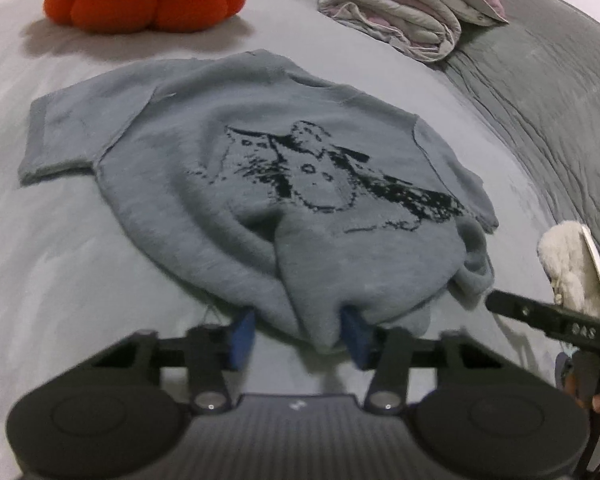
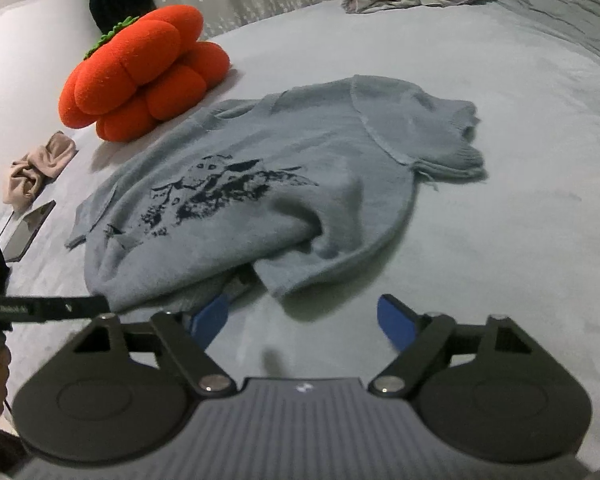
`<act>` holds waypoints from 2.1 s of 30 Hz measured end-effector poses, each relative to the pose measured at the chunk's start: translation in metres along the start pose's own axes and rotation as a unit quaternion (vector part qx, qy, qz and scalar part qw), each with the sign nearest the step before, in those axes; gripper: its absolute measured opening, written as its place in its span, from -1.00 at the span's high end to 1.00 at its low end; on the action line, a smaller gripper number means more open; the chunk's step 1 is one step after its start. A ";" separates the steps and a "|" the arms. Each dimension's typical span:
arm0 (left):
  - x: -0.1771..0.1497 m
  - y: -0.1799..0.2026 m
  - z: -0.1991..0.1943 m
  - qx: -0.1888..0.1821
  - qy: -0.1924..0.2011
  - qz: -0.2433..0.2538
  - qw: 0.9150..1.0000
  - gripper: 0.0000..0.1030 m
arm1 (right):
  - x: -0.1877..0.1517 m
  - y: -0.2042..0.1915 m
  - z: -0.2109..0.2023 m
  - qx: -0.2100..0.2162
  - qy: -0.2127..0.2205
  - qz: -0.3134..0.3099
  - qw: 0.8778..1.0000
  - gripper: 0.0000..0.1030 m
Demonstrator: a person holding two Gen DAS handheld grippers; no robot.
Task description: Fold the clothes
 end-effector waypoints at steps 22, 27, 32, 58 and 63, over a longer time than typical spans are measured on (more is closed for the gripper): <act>0.043 0.039 -0.095 0.022 0.183 0.084 0.979 1.00 | 0.053 -0.009 -0.068 -0.031 0.166 -0.002 0.986 0.94; 0.061 0.028 -0.110 0.043 0.219 0.081 0.971 1.00 | 0.066 0.004 -0.070 -0.040 0.176 0.012 0.983 0.94; 0.059 0.008 -0.077 0.054 0.164 0.054 0.984 1.00 | 0.068 0.014 -0.036 -0.059 0.147 0.022 0.987 0.94; -0.011 0.009 -0.036 -0.001 -0.028 0.023 0.999 -0.12 | 0.030 0.028 0.004 -0.023 0.003 0.036 0.999 -0.06; -0.022 0.033 -0.024 -0.058 -0.047 0.016 0.997 -0.16 | 0.016 0.006 0.000 -0.011 -0.019 0.000 1.000 -0.06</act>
Point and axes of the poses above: each gripper's, at about its wrist camera, not at the fingertips, and z roughly the way its jaws point, y to its right, x to its top, the point moved 9 cm from there along z, roughly the way its jaws point, and after that the axes turned 12 degrees about -x, right-handed, at the moved point
